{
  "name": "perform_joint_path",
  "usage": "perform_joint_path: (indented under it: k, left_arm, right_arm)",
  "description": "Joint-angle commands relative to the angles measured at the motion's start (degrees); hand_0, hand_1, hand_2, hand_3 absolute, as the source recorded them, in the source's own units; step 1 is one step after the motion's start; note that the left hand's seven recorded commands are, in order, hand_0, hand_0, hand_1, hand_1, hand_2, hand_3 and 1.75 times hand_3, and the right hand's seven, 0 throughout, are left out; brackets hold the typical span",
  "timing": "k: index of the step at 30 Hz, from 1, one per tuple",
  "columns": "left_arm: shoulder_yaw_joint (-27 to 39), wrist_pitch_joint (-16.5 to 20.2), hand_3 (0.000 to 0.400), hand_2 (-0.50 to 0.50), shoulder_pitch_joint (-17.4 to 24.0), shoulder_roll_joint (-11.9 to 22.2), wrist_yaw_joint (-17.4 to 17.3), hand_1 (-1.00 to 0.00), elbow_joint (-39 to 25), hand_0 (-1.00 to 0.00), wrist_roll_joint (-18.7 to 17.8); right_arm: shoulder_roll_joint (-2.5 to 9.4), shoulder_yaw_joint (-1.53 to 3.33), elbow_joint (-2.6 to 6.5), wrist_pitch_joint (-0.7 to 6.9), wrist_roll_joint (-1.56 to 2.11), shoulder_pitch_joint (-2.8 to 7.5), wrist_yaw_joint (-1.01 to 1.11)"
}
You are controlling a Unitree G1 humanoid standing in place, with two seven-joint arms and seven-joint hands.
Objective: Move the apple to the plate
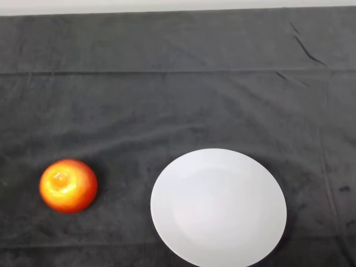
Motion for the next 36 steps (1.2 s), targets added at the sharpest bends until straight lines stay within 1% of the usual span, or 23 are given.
perform_joint_path:
  k: [1, 11, 14, 17, 22, 36]
  left_arm:
    - [-1.44, 2.52, 0.0, 0.0, 2.71, -0.85, 0.69, 0.0, -5.14, 0.0, 2.19]
    - [-8.1, 17.66, 0.0, 0.0, 7.05, -2.8, 0.64, 0.0, -27.73, 0.0, 2.9]
    - [-10.23, 21.57, 0.0, 0.0, 7.87, -2.98, 0.23, 0.0, -32.77, 0.0, 3.09]
    - [-12.19, 24.64, 0.0, 0.0, 8.16, -2.95, -0.52, 0.0, -36.03, 0.0, 3.24]
    - [-16.32, 28.22, 0.0, 0.0, 6.92, -3.62, -1.18, 0.0, -37.69, 0.0, 4.47]
    - [-26.06, 36.22, 0.0, 0.0, 3.06, -5.08, -3.27, 0.0, -37.2, 0.0, 6.39]
  right_arm:
    - [-0.99, -1.23, 0.78, -0.43, 0.73, -0.09, 0.4]
    - [-0.75, -1.13, 0.25, -0.44, 0.7, 0.1, 0.21]
    - [-0.69, -1.1, 0.11, -0.43, 0.69, 0.15, 0.15]
    - [-0.63, -1.08, -0.02, -0.43, 0.69, 0.19, 0.1]
    - [-0.56, -1.04, -0.21, -0.42, 0.69, 0.26, 0.02]
    - [-0.41, -0.99, -0.58, -0.38, 0.72, 0.38, -0.16]
